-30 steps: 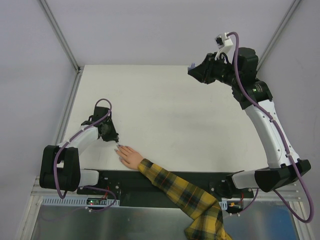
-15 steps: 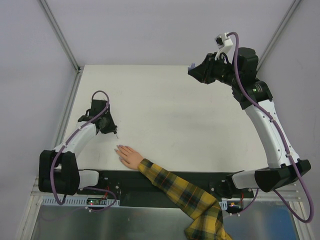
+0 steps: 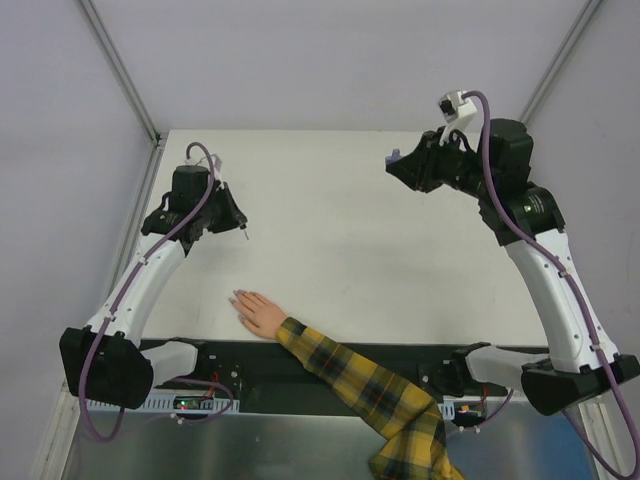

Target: Paint the nails

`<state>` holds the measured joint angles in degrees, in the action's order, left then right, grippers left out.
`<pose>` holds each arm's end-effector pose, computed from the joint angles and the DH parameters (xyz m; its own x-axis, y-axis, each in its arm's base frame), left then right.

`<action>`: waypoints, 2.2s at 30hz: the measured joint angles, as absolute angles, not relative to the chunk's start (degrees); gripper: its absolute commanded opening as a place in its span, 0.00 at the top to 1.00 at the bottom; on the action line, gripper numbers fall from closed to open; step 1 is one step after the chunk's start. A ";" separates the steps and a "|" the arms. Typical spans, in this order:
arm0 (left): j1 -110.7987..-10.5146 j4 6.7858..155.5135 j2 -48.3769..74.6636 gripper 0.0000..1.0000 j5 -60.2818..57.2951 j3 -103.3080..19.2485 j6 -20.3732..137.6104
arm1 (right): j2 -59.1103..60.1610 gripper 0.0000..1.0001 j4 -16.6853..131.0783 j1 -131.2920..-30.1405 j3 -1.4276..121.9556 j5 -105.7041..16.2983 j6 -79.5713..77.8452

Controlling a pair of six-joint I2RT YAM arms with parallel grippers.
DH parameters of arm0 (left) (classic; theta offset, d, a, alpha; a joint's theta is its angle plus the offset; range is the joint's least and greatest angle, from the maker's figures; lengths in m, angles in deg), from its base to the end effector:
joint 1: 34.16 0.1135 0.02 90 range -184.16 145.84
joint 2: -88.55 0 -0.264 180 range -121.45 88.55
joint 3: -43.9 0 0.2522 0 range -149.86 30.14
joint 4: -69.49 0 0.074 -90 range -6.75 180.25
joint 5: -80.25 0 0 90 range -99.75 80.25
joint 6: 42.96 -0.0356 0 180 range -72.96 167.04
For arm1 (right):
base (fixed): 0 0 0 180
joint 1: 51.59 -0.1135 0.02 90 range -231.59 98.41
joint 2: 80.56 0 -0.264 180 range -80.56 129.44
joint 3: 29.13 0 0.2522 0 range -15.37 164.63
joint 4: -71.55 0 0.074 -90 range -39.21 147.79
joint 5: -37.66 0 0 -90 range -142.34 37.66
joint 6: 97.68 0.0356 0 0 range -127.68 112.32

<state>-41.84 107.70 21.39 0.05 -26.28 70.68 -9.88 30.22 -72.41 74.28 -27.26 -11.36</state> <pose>0.2554 -0.0406 0.3072 -0.6313 -0.3136 -0.7093 0.0179 0.9085 -0.4176 0.2282 0.1029 0.4831 -0.0937 -0.0978 -0.9908 -0.7212 0.6928 -0.0002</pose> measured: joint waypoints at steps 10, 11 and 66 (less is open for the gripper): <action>-55.13 99.09 20.96 1.00 5.67 -30.72 67.01 | -25.53 1.00 34.04 -82.81 47.30 -31.85 -16.91; -55.09 97.62 21.94 1.00 6.87 -29.13 67.03 | -25.60 1.00 34.72 -84.78 45.01 -32.90 -17.52; -58.98 48.36 29.18 1.00 41.34 -20.43 92.49 | -24.74 1.00 72.60 -104.73 29.64 -35.39 -23.01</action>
<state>-58.98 48.36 29.18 41.34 -20.43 92.49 -24.74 72.60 -104.73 29.64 -35.39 -23.01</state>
